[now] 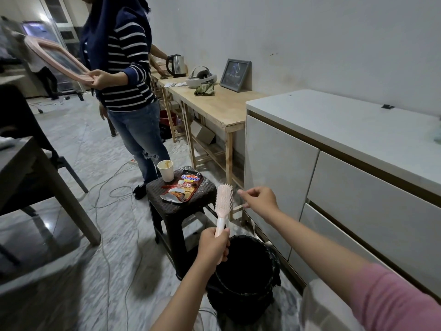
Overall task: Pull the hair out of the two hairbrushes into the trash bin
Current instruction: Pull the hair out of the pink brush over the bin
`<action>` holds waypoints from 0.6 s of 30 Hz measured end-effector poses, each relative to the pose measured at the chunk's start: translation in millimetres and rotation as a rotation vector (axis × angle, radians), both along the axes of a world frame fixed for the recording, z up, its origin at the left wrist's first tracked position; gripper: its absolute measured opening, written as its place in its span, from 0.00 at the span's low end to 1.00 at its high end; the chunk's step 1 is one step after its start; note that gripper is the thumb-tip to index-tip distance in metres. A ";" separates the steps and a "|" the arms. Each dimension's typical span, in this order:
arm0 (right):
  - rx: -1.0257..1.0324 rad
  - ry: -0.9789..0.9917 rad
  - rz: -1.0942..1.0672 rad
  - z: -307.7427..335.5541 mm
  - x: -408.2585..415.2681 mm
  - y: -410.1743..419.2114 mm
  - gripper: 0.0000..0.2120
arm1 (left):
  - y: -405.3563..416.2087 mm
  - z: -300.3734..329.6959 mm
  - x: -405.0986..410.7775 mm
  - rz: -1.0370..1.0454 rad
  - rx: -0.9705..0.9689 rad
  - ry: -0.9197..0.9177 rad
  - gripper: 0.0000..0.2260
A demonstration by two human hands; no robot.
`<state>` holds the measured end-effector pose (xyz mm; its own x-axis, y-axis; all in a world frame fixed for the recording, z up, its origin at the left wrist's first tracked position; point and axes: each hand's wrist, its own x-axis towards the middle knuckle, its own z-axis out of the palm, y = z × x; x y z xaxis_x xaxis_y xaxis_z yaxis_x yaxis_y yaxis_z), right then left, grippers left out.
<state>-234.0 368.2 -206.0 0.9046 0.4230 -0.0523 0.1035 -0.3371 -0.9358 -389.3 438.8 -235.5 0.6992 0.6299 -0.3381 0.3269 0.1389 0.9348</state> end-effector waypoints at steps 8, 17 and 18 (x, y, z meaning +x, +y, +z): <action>-0.064 0.151 0.231 9.4 -19.1 13.3 0.17 | -15.1 0.3 6.1 -0.030 0.066 -0.020 0.07; -0.057 0.217 0.206 17.5 -21.0 14.6 0.12 | -13.6 -1.9 -0.9 -0.044 0.181 -0.068 0.08; -0.072 0.218 0.196 16.4 -20.4 14.9 0.11 | -12.8 -2.3 -1.5 -0.044 0.185 -0.065 0.08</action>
